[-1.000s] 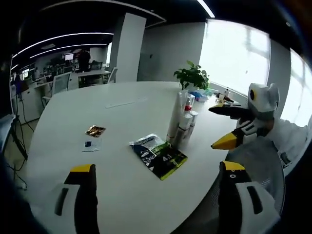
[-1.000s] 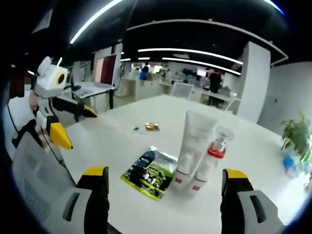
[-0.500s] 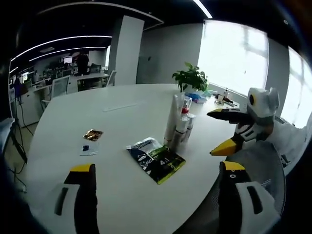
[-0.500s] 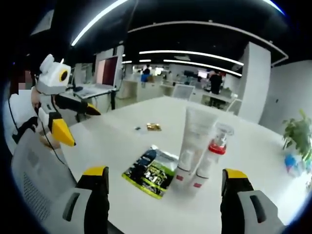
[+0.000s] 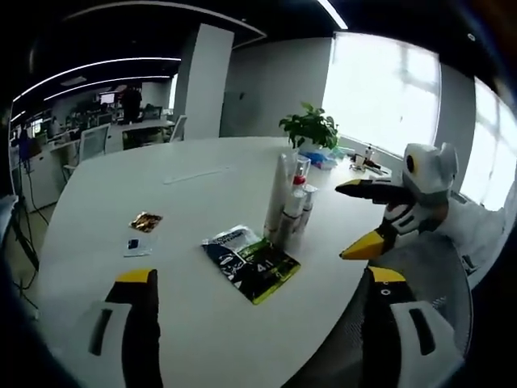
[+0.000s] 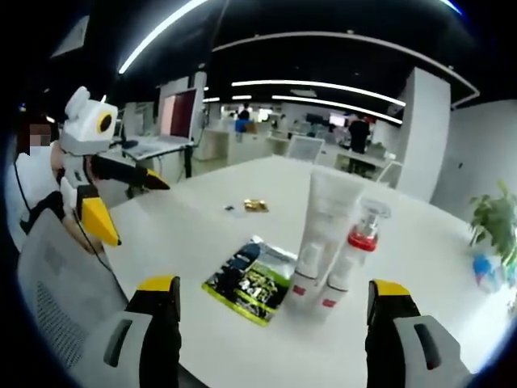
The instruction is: Arrange the skincare products in the storage area until every visible bottle or jar stands upright without overlapping.
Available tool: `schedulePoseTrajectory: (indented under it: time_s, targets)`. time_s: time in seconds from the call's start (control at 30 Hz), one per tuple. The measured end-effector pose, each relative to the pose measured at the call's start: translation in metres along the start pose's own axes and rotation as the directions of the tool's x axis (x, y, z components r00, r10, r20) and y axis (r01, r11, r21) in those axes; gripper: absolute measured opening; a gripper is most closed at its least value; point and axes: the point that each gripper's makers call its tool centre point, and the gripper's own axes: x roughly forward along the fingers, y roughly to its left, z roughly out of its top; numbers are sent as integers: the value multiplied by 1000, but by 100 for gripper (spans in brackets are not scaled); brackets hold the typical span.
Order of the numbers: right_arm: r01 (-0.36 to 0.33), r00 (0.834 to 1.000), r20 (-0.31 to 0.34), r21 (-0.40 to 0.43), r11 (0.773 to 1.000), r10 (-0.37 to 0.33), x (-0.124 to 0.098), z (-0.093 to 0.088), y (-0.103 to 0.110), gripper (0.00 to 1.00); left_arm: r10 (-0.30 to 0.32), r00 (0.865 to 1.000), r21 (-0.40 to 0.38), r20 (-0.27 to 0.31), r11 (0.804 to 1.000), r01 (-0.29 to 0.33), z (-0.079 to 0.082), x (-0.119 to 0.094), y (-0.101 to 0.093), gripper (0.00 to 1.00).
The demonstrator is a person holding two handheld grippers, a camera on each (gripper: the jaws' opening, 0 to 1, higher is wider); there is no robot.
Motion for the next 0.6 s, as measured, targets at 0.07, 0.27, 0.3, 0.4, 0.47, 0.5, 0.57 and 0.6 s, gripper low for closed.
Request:
schedulePoseTrajectory:
  time_s: [0.07,0.27,0.3,0.4,0.47,0.5,0.57,0.6]
  targets:
    - [0,1000,0,1,1000,0,0,0,0,100,-10,1000,-22,13,1000,10,3,1,-2,99]
    - [7,1000,0,-1,1000,-7,1,0,-1,100,-13,1000,-30,-14,999,13,-2,4,-4,99]
    - [7,1000,0,-1,1000,-7,1,0,-1,100,-12,1000,-29,-13,1000,11,-3,4,-4,99]
    - [5,1000,6,-1,1000,-5,1,1,0,100,-14,1000,-42,-4,999,14,-2,6,-5,99]
    - [2,1000,5,0,1000,-2,1,2,1,100,-18,1000,-45,-2,999,18,-3,7,-5,99]
    - [0,1000,8,-1,1000,0,1,3,1,100,-15,1000,-42,-1,999,15,-4,7,-5,99]
    - [-7,1000,8,-8,1000,7,2,3,3,100,-12,1000,-44,3,999,12,-4,8,-4,99]
    - [-9,1000,8,-10,1000,9,3,4,4,100,-11,1000,-46,2,999,11,-4,8,-3,98]
